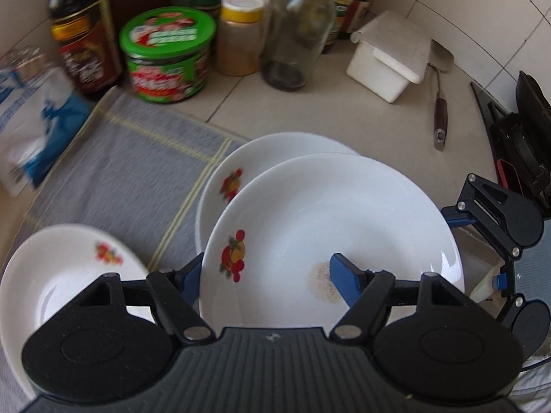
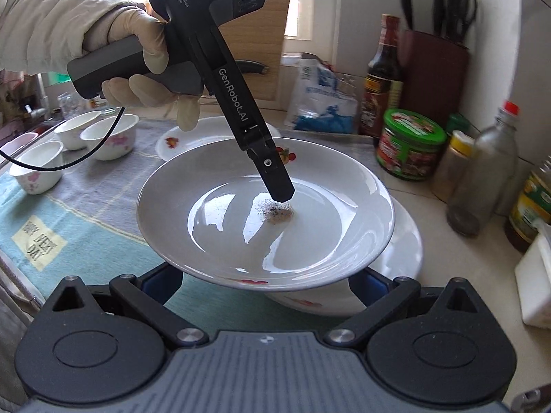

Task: Organize plates and bowls
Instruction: 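Lower the held plate with the left gripper onto another flowered white plate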

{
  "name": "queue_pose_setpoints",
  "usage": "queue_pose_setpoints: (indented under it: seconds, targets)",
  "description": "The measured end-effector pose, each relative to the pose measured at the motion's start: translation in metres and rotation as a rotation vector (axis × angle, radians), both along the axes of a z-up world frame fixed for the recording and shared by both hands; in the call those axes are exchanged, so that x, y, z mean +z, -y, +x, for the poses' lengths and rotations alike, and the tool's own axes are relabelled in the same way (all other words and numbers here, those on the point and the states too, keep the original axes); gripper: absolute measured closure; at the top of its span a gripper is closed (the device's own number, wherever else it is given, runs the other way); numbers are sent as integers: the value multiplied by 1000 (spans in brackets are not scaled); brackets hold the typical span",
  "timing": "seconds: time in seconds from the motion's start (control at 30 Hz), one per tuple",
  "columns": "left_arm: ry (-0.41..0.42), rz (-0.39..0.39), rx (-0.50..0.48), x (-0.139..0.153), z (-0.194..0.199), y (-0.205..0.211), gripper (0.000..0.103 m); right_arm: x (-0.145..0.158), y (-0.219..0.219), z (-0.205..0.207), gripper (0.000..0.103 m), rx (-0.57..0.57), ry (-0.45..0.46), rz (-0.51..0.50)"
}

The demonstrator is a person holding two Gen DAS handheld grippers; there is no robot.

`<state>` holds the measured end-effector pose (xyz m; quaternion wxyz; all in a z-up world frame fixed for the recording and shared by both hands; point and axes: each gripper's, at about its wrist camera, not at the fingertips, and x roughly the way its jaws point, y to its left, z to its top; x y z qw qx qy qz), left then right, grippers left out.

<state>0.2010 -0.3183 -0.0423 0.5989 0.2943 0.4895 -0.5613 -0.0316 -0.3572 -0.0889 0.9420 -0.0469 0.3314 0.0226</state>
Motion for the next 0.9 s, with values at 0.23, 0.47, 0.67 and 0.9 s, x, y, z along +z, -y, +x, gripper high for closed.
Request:
queue_pose_setpoints:
  seconds: [0.23, 0.47, 0.67, 0.9]
  targets:
    - [-15, 8, -55, -10, -6, 26, 29, -4, 14, -8, 0, -59, -11, 5]
    - [-25, 20, -71, -18, -8, 37, 29, -6, 20, -11, 0, -81, -20, 7]
    - [-35, 29, -76, -23, -7, 42, 29, -8, 21, -11, 0, -97, -31, 16]
    - [-43, 30, -73, -27, -8, 47, 27, -8, 22, -11, 0, -113, -32, 21]
